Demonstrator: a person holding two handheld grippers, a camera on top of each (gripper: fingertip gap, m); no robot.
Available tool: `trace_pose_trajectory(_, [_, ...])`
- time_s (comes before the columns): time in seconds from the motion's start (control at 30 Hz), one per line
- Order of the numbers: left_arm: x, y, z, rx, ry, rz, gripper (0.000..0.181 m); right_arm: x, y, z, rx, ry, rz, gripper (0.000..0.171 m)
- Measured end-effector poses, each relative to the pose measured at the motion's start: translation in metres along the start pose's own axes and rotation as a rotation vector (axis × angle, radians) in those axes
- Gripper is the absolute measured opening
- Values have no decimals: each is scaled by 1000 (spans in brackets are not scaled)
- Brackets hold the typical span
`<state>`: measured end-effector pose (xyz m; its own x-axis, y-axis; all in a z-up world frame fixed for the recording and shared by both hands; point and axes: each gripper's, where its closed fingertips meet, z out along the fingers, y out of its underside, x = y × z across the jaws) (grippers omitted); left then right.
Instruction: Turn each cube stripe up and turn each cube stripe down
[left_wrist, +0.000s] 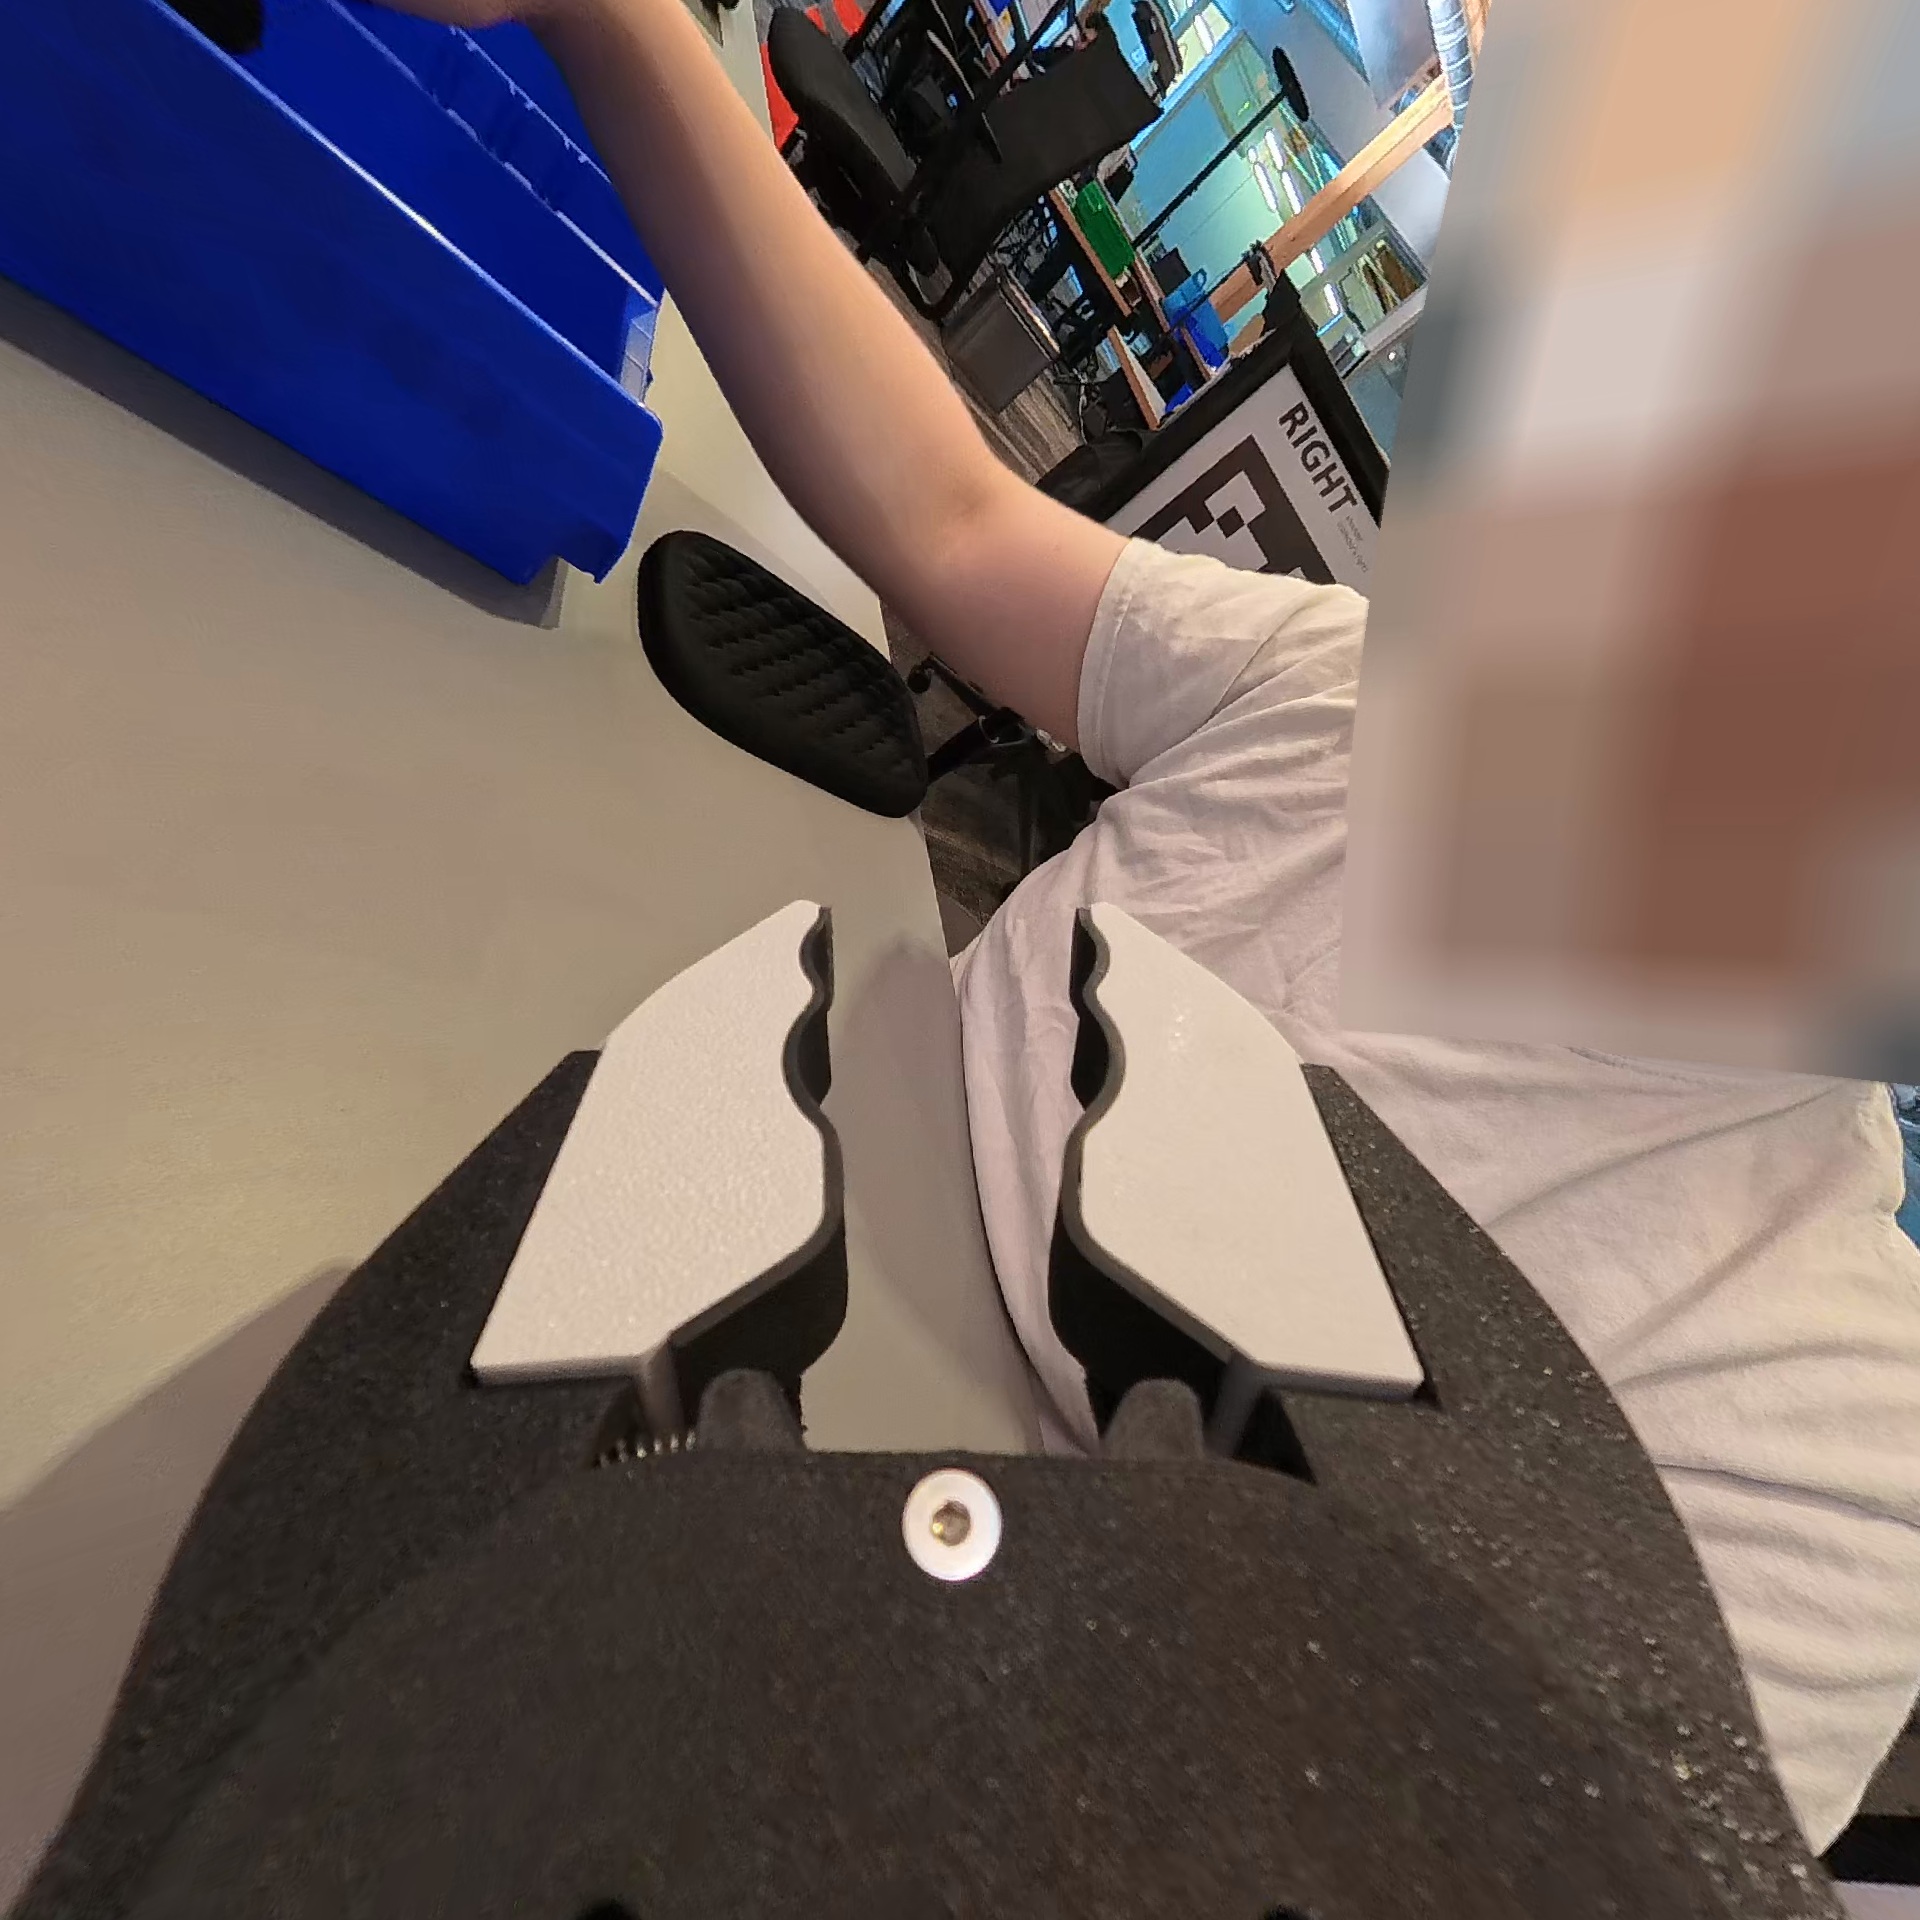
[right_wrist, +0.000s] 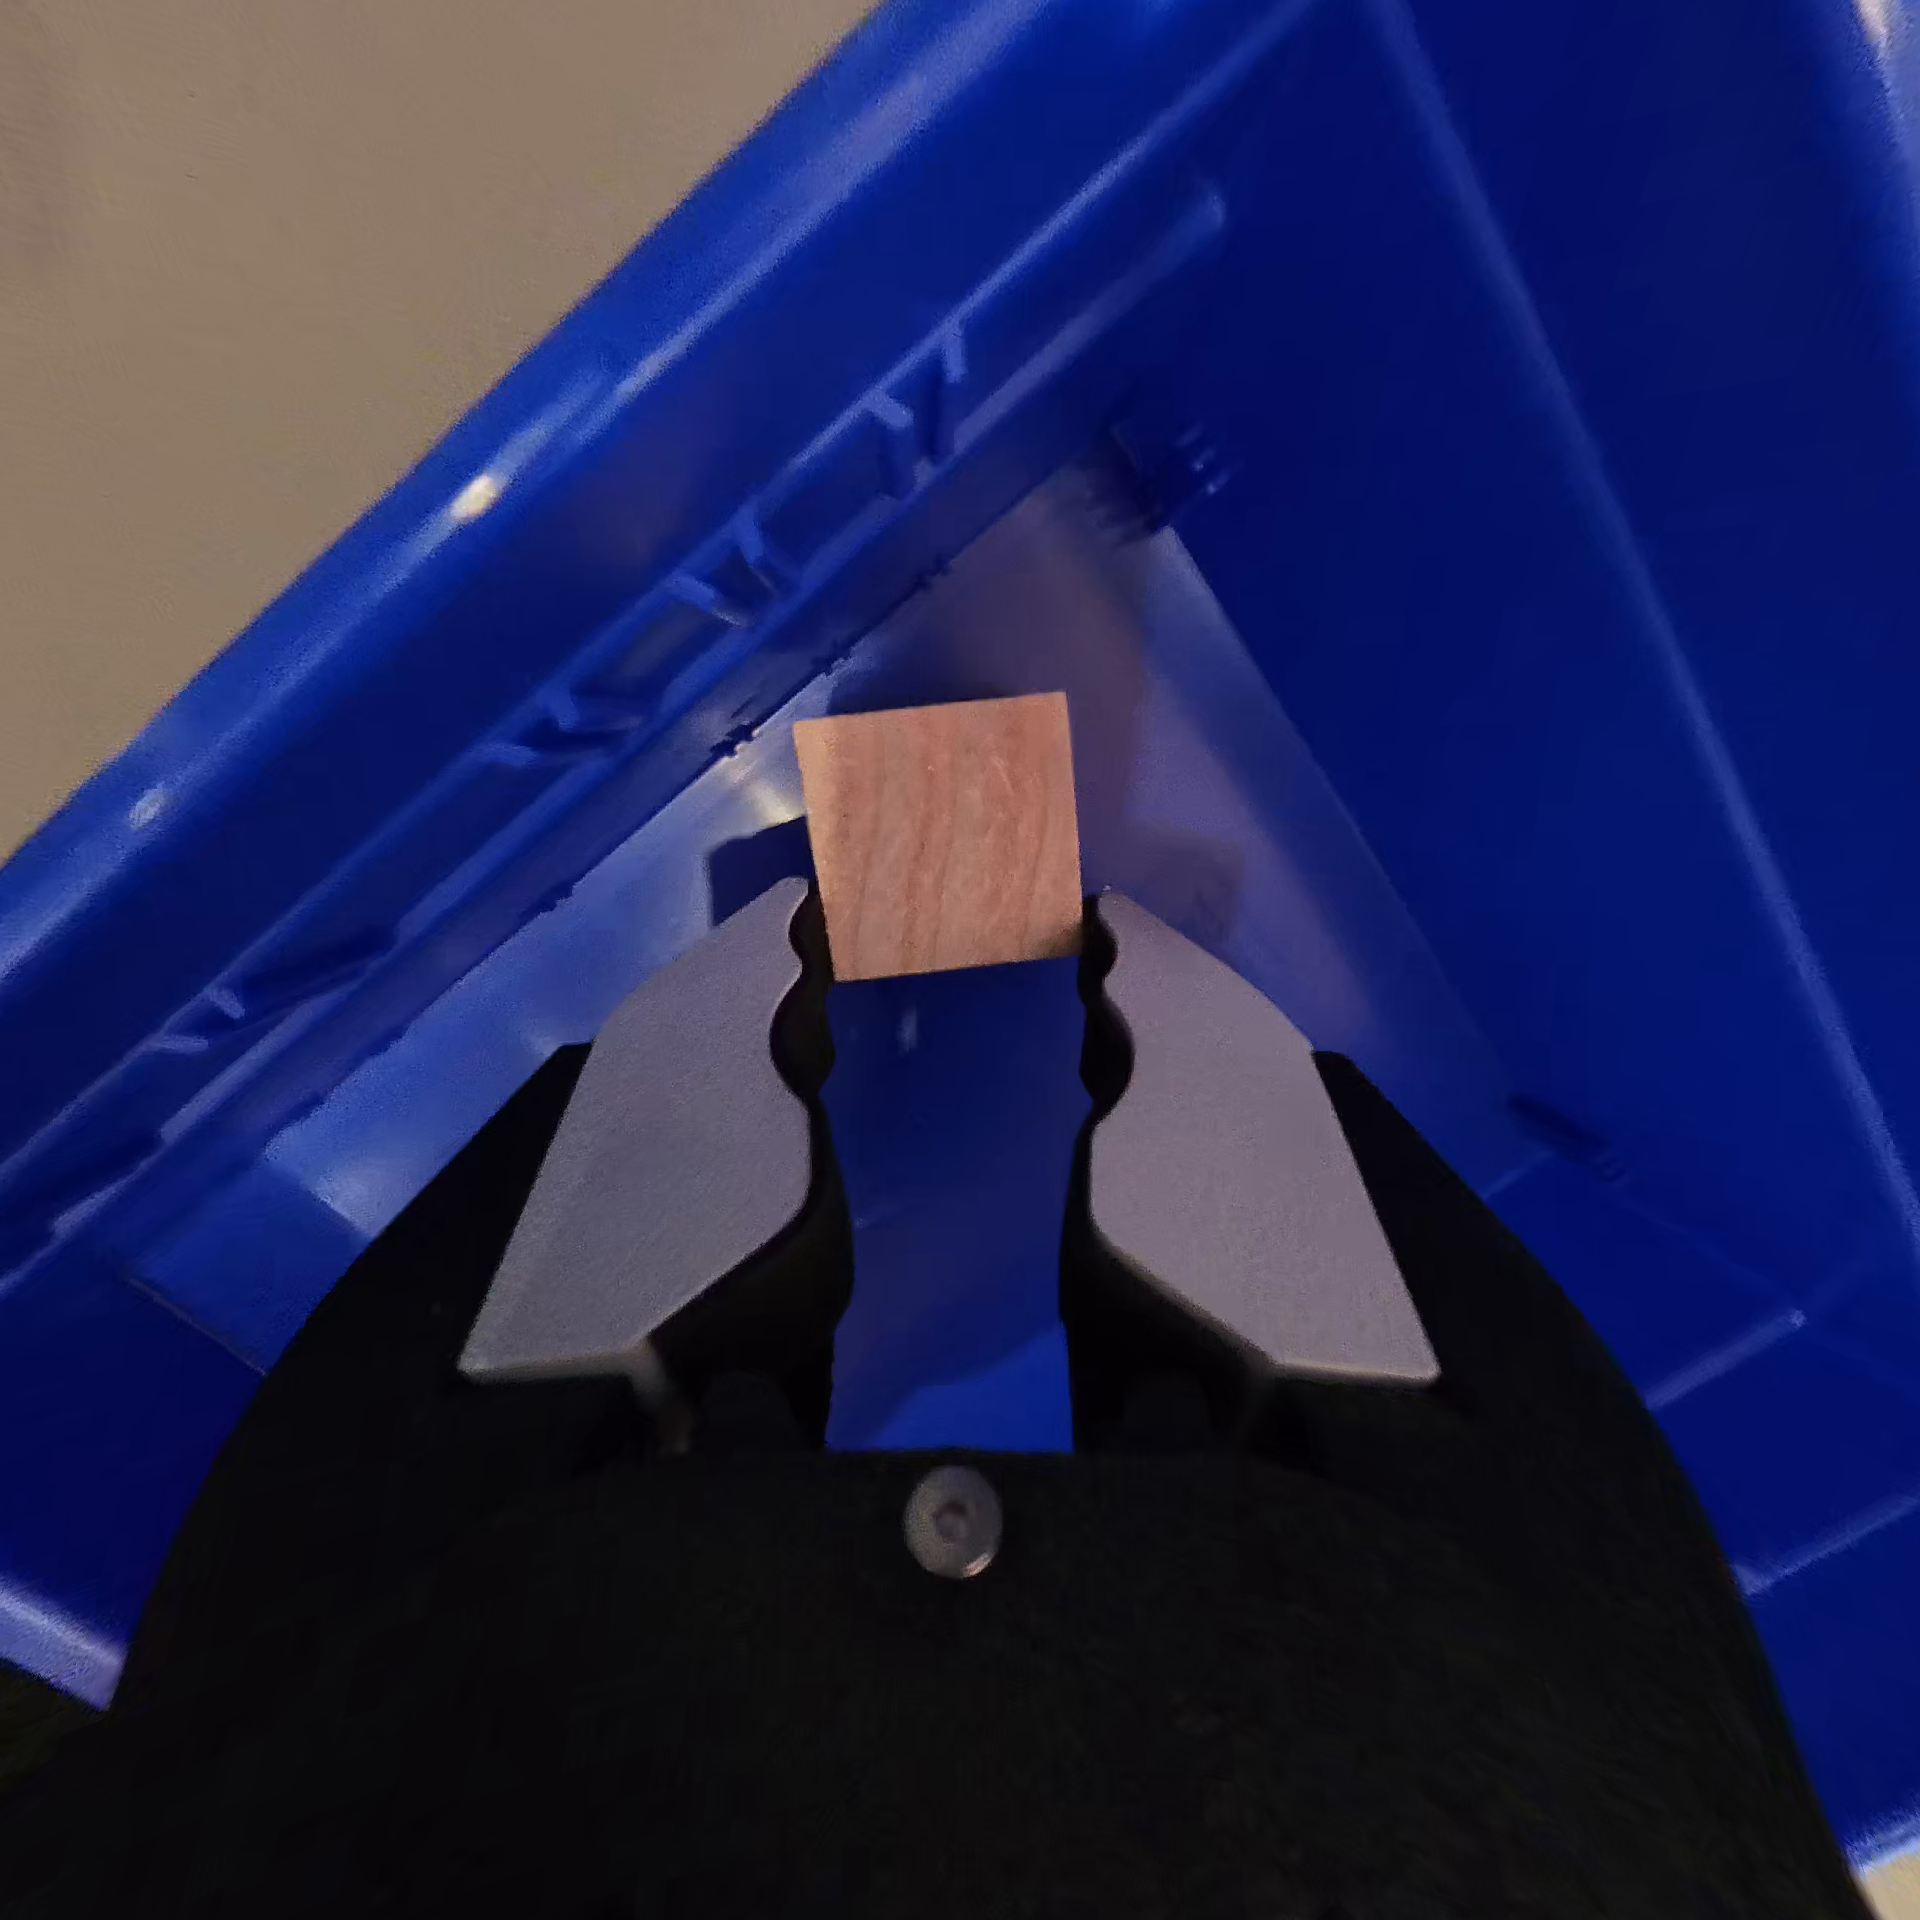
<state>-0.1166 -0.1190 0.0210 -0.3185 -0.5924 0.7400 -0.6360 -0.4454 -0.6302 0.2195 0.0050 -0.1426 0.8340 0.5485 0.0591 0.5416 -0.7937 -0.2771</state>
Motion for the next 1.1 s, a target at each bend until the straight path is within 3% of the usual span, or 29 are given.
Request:
trace_pose_trajectory(0.23, [0, 3, 2, -18, 4, -5, 43, 5, -6, 3, 38, -85, -275, 45])
trace_pose_trajectory(0.47, [-1, 9, 8, -60, 29, -35, 43, 10, -10, 4, 65, -149, -372, 45])
trace_pose_trajectory(0.77, [4, 1, 4, -16, 39, -8, 42, 24, -13, 0, 88, 41, -488, 55])
trace_pose_trajectory(1.1, [26, -3, 3, -6, 32, 71, 42, 15, -4, -60, 158, 230, -479, 53])
